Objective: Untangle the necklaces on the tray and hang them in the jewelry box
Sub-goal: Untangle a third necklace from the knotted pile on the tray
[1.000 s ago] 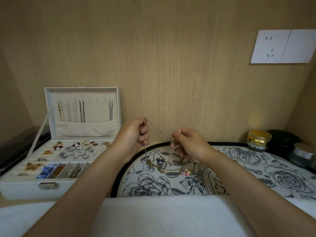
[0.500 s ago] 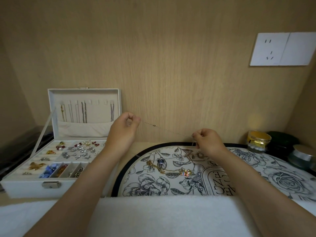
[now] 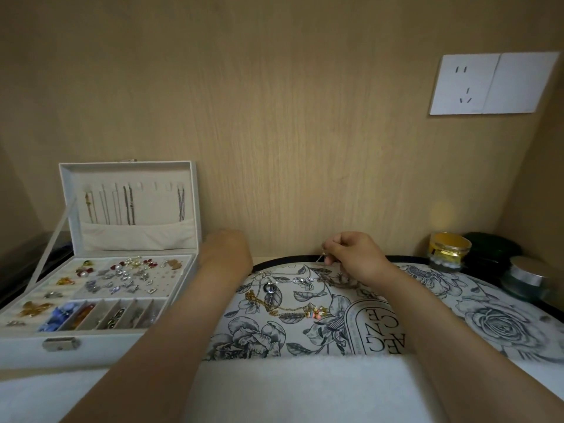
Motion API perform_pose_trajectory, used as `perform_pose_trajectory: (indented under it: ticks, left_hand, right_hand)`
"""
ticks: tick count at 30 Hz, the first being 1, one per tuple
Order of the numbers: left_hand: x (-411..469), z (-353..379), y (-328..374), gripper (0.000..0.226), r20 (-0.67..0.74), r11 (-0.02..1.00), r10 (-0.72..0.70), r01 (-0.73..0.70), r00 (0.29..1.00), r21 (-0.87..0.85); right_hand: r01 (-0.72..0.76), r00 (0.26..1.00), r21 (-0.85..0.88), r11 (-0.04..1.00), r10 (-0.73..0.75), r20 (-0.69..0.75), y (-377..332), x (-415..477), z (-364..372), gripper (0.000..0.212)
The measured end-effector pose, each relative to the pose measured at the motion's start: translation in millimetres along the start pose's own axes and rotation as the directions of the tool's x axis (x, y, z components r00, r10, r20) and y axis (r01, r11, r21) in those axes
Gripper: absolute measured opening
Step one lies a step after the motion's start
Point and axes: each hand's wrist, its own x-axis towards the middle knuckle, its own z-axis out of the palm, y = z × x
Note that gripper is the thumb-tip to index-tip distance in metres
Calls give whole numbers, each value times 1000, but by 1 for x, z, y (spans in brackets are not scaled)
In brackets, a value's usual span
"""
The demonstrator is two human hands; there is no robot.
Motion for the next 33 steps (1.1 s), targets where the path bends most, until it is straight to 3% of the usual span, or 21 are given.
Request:
perform_pose_trajectory:
  ticks: [2, 4, 7, 10, 13, 17, 19, 21, 24, 25, 26, 28, 30, 33]
  left_hand:
    - [1, 9, 9, 17, -53, 988, 130, -134, 990, -80]
    - [-2, 16, 21, 14, -70, 893, 325, -330, 943, -306]
    - [-16, 26, 38, 6, -19, 770, 481, -433, 877, -469]
    - [-17, 39, 37, 14, -35, 784, 488, -456, 872, -422]
    - [-15, 42, 34, 11, -62, 805, 475, -462, 878, -372]
    - [-15, 52, 33, 14, -16, 849, 490, -482, 871, -216]
    - [-15, 55, 31, 14, -19, 855, 472, -464, 881, -231]
    - [-17, 50, 30, 14, -18, 815, 379, -343, 925, -466]
    - [-17, 38, 30, 18, 66, 543, 164, -34, 984, -839]
    - [-17, 35, 30, 19, 113, 459, 115, 48, 987, -887]
    - [-17, 31, 28, 19, 132, 447, 85, 81, 988, -891]
    - [-17, 26, 20, 20, 40, 655, 112, -43, 993, -754]
    - [-15, 25, 11, 18, -78, 845, 202, -214, 976, -490]
    - [-11, 25, 2, 21, -109, 924, 261, -281, 959, -258]
  right_hand:
    - [0, 1000, 18, 1000, -1, 26, 2, 1, -1, 19]
    - [-4, 999, 66, 998, 1, 53, 2, 1, -2, 14]
    - [-6, 997, 92, 996, -1, 77, 6, 4, -1, 12]
    - [59, 998, -197, 979, -51, 47, 14, 8, -5, 25]
    - [121, 993, -480, 869, -104, 61, 16, 4, -8, 15]
    - [141, 987, -572, 808, -69, 145, 14, 0, -1, 17]
    - [127, 984, -583, 803, -29, 175, 14, 1, 1, 14]
    - [138, 983, -587, 798, -36, 182, 14, 1, 0, 10]
    - [162, 981, -578, 799, -68, 180, 14, -1, -3, 12]
    - [163, 983, -554, 816, -85, 165, 15, -1, -2, 13]
    - [153, 986, -510, 847, -97, 135, 15, -1, -2, 16]
    - [79, 997, -311, 947, -70, 43, 11, -1, 0, 23]
    - [-21, 1000, 20, 1000, 21, -16, 4, -2, 1, 28]
    - [-119, 991, 385, 915, 135, -16, -3, -3, -2, 27]
